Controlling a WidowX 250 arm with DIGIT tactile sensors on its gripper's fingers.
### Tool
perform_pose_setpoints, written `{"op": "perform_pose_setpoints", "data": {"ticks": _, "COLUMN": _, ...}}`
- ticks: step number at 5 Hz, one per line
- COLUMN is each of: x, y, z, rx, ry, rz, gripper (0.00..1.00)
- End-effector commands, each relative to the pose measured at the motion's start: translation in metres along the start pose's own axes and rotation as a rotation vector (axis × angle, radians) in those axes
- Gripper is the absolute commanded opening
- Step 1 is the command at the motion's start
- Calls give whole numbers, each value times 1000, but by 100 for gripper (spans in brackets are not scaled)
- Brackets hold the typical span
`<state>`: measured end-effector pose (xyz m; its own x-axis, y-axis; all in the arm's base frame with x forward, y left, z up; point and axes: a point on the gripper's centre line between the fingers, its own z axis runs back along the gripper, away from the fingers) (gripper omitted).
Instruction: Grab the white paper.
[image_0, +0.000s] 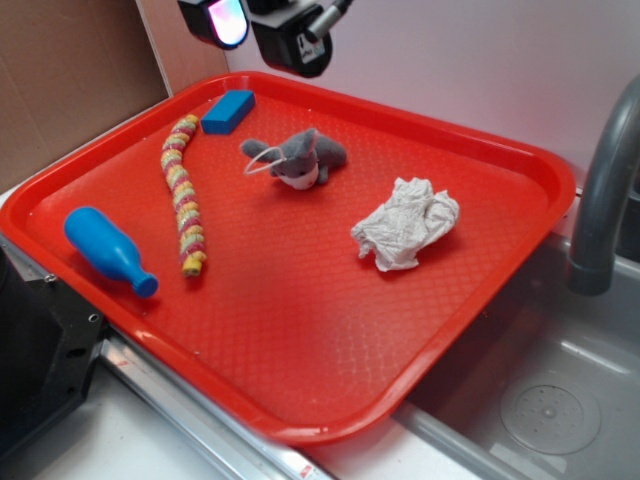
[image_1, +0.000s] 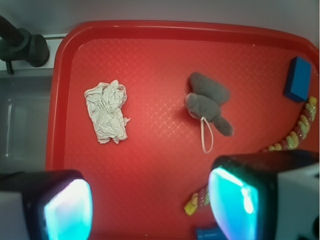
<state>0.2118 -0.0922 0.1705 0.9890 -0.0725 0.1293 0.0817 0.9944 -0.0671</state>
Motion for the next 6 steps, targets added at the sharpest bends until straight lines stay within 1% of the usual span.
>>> {"op": "perform_pose_setpoints", "data": {"ticks": 1, "x": 22, "y": -30, "z": -12, "rx": -17, "ry": -96, "rz": -181, "gripper": 100}}
{"op": "perform_pose_setpoints", "data": {"ticks": 2, "x": 30, "y": -44, "z": -42, "rx": -13, "ry": -63, "rz": -300, "gripper": 100}}
{"op": "perform_pose_setpoints", "data": {"ticks": 3, "x": 39, "y": -44, "z": -74, "rx": -18, "ry": -15, "rz": -358, "gripper": 100}}
{"op": "perform_pose_setpoints", "data": {"ticks": 4, "x": 43, "y": -45, "z": -92, "rx": -34, "ry": -6, "rz": -389, "gripper": 100}}
{"op": "perform_pose_setpoints", "data": {"ticks": 5, "x": 50, "y": -53, "z": -120, "rx": -65, "ry": 27, "rz": -424, "gripper": 100}}
{"op": "perform_pose_setpoints", "data": {"ticks": 6, "x": 34, "y": -65, "z": -137, "rx": -53, "ry": 90, "rz": -459, "gripper": 100}}
